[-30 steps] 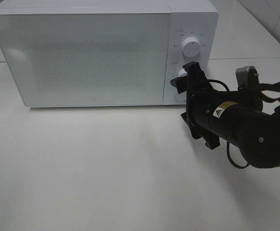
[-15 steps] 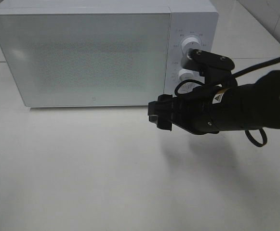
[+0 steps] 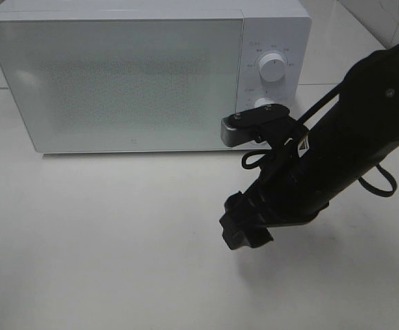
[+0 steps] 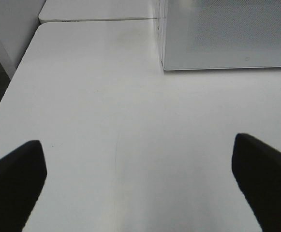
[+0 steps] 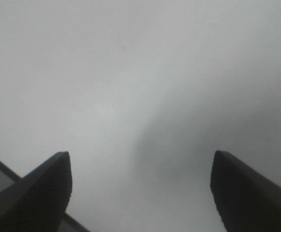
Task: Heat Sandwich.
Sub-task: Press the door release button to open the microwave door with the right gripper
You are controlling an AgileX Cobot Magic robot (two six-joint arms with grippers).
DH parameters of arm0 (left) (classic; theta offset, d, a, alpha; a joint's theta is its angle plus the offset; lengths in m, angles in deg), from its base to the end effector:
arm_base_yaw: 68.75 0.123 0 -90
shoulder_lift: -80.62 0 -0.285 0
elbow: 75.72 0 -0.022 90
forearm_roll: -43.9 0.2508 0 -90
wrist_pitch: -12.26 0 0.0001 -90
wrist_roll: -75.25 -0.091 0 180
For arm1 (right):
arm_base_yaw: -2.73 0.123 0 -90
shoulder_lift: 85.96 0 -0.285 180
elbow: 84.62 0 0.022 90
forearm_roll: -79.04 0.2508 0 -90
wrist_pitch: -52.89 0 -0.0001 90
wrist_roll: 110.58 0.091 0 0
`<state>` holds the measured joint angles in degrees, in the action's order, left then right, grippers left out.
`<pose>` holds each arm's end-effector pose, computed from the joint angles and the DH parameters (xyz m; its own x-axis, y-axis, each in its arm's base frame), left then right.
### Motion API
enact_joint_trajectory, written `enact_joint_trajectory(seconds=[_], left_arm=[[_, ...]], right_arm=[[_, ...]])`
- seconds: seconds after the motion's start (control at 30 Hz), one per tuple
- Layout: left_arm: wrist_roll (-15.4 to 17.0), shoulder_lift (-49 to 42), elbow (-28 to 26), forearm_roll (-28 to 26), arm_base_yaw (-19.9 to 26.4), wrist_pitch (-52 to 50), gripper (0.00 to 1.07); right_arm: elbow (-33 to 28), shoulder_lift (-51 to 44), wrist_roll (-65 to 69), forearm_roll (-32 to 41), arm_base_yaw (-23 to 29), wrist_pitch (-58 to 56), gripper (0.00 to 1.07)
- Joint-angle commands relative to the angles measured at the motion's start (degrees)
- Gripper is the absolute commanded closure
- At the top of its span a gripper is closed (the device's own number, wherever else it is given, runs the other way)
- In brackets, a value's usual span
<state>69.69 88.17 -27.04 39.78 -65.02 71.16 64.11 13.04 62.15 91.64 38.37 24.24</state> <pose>-0.0037 -0.0059 0.2796 -0.4225 0.0323 -0.9058 0.0160 0.9995 0.0282 0.2248 0.1729 0.1750 -0.7944 -0.4879 -0.3618 -0.5591 0.8201 0.1216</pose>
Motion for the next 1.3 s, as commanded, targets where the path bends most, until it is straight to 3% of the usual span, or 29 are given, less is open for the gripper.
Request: enact_joint_trajectory(seconds=[0.03,0.37,0.9,1.3], left_arm=[[0.17,-1.55,0.17,-0.46,0.17,0.06,0.05],[0.17,-1.55,0.17,-0.46,0.17,0.06,0.05],[0.17,-1.55,0.17,-0.46,0.17,0.06,0.05],[0.17,-1.55,0.17,-0.46,0.17,0.06,0.05]], right_arm=[[1.66,-0.52,-0.29,-3.32,-0.34,-8.31,0.31],[2.35,-6.30,-0.34,-3.67,-0.34,-14.21,0.31],[1.95,-34.66,3.38,-9.97,-0.34,-20.63,0.31],[-7.05,-57.47,8.54,-14.38,-0.34,-21.26,0.31]])
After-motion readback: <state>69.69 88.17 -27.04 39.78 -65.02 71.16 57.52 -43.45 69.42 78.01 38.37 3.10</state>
